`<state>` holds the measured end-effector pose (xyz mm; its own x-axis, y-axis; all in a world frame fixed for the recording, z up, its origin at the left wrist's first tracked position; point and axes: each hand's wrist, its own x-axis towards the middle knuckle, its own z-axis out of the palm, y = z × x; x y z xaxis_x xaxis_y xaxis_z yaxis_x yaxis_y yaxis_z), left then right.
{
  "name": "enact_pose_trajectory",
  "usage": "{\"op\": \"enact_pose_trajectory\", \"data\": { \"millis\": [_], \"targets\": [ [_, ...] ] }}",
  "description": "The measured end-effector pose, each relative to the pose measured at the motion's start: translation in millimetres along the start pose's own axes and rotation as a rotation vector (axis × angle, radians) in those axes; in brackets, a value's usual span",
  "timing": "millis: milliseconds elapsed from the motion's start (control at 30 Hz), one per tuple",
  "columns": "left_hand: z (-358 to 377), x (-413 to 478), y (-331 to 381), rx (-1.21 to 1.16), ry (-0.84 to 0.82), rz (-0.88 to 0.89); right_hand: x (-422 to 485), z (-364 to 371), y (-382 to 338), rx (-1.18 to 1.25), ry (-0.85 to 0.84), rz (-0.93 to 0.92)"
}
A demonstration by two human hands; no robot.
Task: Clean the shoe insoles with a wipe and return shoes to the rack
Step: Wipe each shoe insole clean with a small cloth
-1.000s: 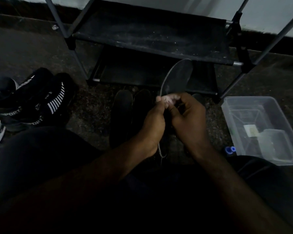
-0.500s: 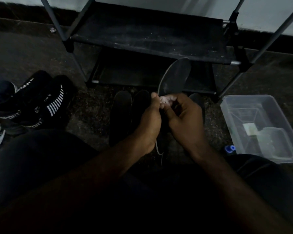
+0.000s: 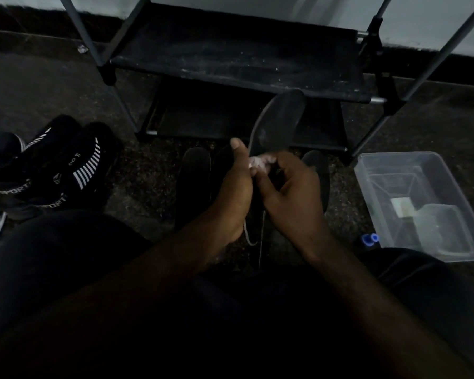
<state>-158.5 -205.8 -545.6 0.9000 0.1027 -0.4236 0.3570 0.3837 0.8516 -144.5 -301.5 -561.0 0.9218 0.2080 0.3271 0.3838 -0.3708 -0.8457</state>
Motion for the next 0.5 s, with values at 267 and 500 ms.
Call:
{"op": "enact_pose_trajectory", "data": {
  "millis": [267,500],
  "targets": [
    [3.9,-5.0,-10.4,-0.047,0.036,0.004,-4.3,2.0,1.9,-0.041,-0.058,0.017],
    [2.7,-4.0,3.8,-0.056,0.011,0.007,-1.6,2.2,-4.7,-0.034,-0.032,-0.042]
  ]
}}
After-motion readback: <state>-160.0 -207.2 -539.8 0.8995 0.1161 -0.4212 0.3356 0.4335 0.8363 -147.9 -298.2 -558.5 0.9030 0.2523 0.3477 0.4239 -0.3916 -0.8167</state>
